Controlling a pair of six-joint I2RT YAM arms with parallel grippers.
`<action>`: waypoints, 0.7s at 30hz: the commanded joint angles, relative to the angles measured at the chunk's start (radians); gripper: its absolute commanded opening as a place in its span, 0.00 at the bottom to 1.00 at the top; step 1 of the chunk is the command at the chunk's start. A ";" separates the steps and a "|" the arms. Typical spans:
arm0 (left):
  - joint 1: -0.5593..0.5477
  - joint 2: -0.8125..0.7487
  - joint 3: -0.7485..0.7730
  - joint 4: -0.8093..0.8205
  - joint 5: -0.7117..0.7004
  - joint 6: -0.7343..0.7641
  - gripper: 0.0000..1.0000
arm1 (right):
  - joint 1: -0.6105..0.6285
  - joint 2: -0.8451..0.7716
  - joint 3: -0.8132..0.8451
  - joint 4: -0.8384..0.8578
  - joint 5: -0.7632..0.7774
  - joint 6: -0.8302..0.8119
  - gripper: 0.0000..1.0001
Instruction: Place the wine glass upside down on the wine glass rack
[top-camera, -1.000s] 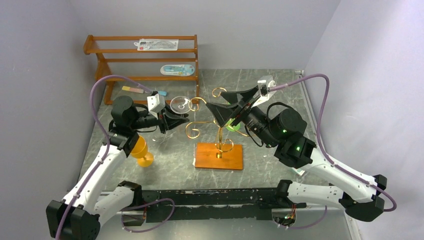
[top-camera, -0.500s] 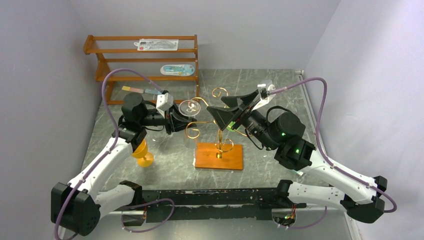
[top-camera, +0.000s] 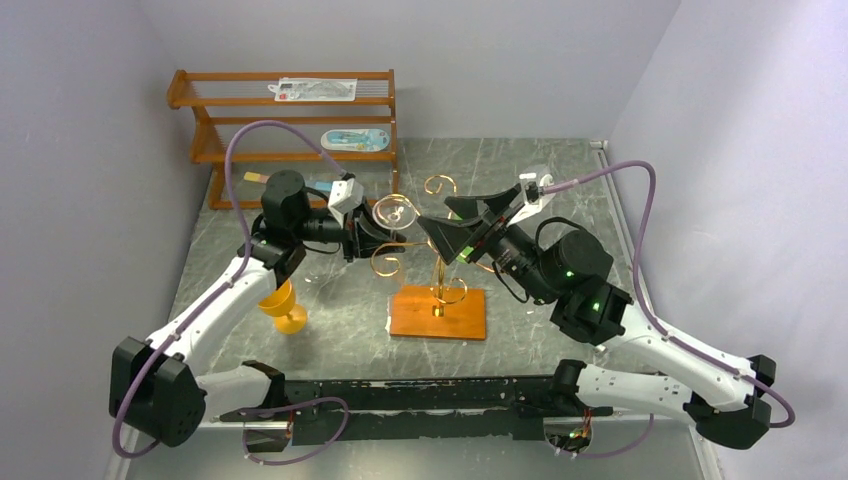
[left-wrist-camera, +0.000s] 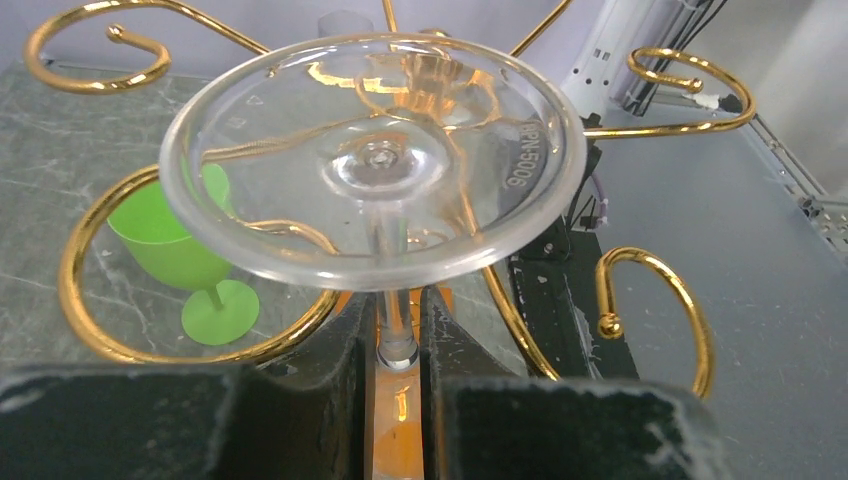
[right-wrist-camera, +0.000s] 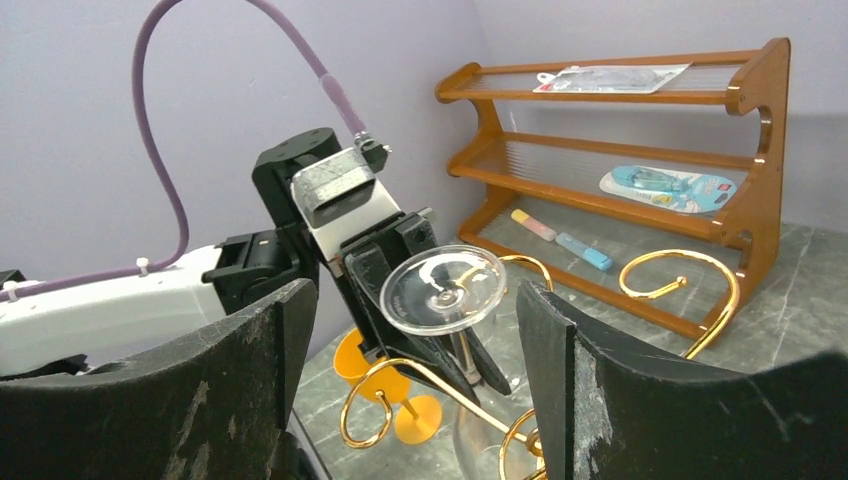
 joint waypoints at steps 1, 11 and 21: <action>-0.031 0.049 0.063 -0.069 0.026 0.107 0.05 | 0.005 -0.032 -0.016 0.028 0.026 0.003 0.77; -0.101 0.065 0.010 0.125 -0.142 -0.048 0.05 | 0.006 -0.050 -0.020 0.027 0.034 -0.002 0.78; -0.113 0.056 -0.060 0.299 -0.380 -0.181 0.05 | 0.005 -0.052 -0.029 0.031 0.035 0.011 0.78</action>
